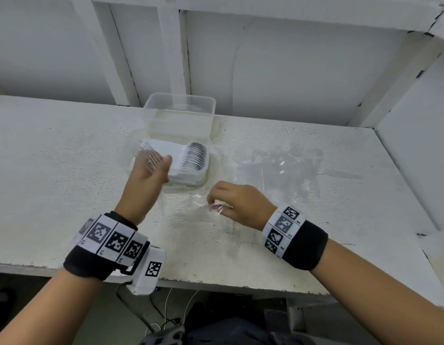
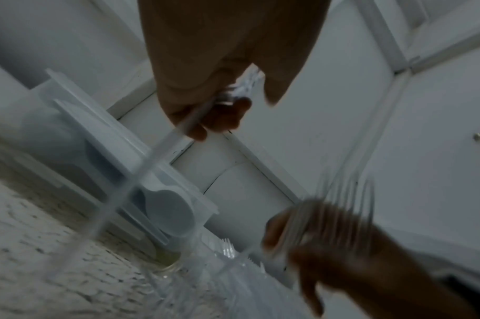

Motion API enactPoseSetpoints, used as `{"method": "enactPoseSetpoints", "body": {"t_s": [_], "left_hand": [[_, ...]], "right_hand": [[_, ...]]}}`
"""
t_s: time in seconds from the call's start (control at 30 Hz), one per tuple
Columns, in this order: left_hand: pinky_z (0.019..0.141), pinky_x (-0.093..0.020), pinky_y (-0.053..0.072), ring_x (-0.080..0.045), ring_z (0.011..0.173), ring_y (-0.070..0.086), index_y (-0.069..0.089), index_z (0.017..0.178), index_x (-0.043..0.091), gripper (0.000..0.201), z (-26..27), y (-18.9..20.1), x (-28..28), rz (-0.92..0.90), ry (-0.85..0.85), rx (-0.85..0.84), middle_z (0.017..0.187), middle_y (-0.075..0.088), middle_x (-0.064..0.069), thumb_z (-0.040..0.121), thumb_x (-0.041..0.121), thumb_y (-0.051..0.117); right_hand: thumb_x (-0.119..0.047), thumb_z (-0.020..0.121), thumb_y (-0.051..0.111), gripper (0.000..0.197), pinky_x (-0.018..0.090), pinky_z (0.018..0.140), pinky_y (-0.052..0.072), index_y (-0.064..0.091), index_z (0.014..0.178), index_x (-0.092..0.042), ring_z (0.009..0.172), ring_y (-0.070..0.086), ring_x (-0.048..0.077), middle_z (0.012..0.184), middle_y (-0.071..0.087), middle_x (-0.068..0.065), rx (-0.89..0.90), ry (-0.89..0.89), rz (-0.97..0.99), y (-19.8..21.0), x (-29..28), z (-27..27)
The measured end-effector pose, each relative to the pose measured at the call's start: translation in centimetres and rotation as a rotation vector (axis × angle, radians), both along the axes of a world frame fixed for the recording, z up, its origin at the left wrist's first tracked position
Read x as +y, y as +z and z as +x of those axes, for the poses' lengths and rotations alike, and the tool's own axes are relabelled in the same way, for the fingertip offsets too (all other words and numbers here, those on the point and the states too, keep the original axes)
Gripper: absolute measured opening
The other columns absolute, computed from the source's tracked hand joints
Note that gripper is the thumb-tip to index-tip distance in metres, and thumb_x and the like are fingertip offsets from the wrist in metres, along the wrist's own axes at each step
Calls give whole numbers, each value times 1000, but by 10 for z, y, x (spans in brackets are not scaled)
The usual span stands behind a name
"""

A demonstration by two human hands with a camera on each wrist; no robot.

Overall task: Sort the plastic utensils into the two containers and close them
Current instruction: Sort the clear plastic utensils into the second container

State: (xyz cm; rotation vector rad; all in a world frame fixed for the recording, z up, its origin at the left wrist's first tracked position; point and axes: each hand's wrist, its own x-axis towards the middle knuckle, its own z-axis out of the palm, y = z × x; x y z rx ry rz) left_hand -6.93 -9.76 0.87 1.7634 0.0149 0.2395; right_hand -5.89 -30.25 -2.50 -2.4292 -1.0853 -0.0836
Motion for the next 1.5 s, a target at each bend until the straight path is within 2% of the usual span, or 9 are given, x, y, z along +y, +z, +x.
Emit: {"method": "enactPoseSetpoints", "body": {"t_s": [0.23,0.4,0.6,0.77,0.93,1.03,1.13,1.33,1.5], "left_hand": [[55,-22,38,-7,57,48,52,93,19,15,-3,-18,-8,710,-426,-27,61,50,8,95,33,45],[68,-23,36,-16,84,54,57,101,9,25,0,-32,-29,1041,-635,60,93,60,1,93,32,52],[88,-31,43,-20,113,51,32,140,21,63,5,-41,-50,1270,-781,205,128,51,-1,87,48,55],[83,-31,45,-22,110,54,48,128,19,37,6,-49,-56,1360,-770,59,119,56,-2,96,37,43],[74,-28,44,-21,91,59,63,109,13,32,7,-45,-43,1054,-697,-65,101,58,-3,92,38,51],[68,-16,41,-1,75,52,66,92,26,36,6,-32,-33,718,-639,-153,88,51,11,82,54,45],[67,-9,39,5,75,52,54,80,36,14,5,-9,-27,448,-457,-163,84,55,14,83,48,51],[56,-21,43,-9,68,58,46,76,16,25,11,17,-8,-158,-185,64,79,73,0,100,17,37],[67,-32,49,-13,62,63,44,79,16,25,9,11,5,-244,-103,138,59,67,0,101,18,34]], "right_hand": [[-17,99,40,23,14,64,43,59,90,-6,72,56,-3,88,61,-5,367,-428,720,37,-25,-3],[-20,103,24,23,25,64,52,35,83,-15,67,65,17,74,60,9,589,-463,1001,49,-37,-5],[-35,98,37,18,19,43,39,53,96,-27,43,38,3,59,41,-6,562,-522,788,33,-43,-12],[-24,93,54,17,2,57,39,59,108,-27,58,52,-13,71,55,-21,564,-494,601,25,-47,-16],[-15,92,55,29,22,78,48,57,95,-44,75,54,20,93,64,5,548,-556,546,15,-57,-17],[-16,92,55,13,12,74,44,63,97,-24,74,56,-3,91,63,-12,524,-588,507,14,-61,-15],[-26,89,59,27,24,61,39,64,83,0,58,46,12,66,55,0,464,-601,397,7,-63,-12],[-36,93,53,25,23,55,32,71,104,-22,64,46,6,67,47,-14,350,-312,-101,10,-37,-10],[-24,95,46,40,27,64,37,47,135,-31,89,55,23,111,48,4,181,-110,-576,10,-2,6]]}}
